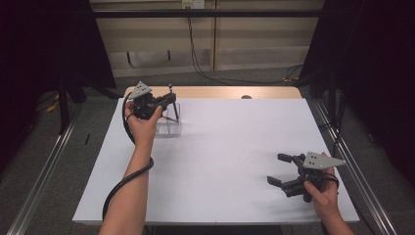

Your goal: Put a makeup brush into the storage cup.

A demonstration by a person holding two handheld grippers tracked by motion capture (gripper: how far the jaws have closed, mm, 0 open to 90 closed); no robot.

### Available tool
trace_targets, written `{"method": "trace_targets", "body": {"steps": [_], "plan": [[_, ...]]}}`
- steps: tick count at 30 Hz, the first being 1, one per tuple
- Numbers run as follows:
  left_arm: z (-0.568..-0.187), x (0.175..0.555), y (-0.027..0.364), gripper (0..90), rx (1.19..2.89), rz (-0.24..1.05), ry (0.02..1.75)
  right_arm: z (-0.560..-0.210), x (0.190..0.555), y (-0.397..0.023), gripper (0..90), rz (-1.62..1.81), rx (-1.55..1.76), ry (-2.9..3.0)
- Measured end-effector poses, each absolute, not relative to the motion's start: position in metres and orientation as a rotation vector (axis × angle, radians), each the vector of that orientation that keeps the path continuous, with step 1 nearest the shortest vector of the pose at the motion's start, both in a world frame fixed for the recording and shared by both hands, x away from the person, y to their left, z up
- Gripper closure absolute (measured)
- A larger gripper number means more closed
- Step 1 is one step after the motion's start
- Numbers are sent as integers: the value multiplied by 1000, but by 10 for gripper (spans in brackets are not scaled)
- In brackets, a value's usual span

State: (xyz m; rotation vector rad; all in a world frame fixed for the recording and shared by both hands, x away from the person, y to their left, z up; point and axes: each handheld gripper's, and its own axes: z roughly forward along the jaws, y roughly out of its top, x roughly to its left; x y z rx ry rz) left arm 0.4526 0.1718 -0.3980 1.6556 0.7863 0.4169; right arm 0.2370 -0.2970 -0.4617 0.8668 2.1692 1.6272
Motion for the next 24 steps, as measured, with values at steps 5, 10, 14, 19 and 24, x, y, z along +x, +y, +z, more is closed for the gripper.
{"method": "trace_targets", "body": {"steps": [5,10,14,19,24], "plan": [[-399,452,172,833,1660,416,791,-462,237,-297,60,1626,869,2168],[-400,452,170,833,1661,411,791,-462,237,-297,61,1627,867,2168],[-400,452,170,833,1668,410,789,-462,237,-297,61,1626,869,2168],[-400,451,170,768,1654,379,792,-462,237,-297,61,1624,868,2169],[-400,450,171,520,1630,348,801,-462,238,-297,61,1622,869,2170]]}}
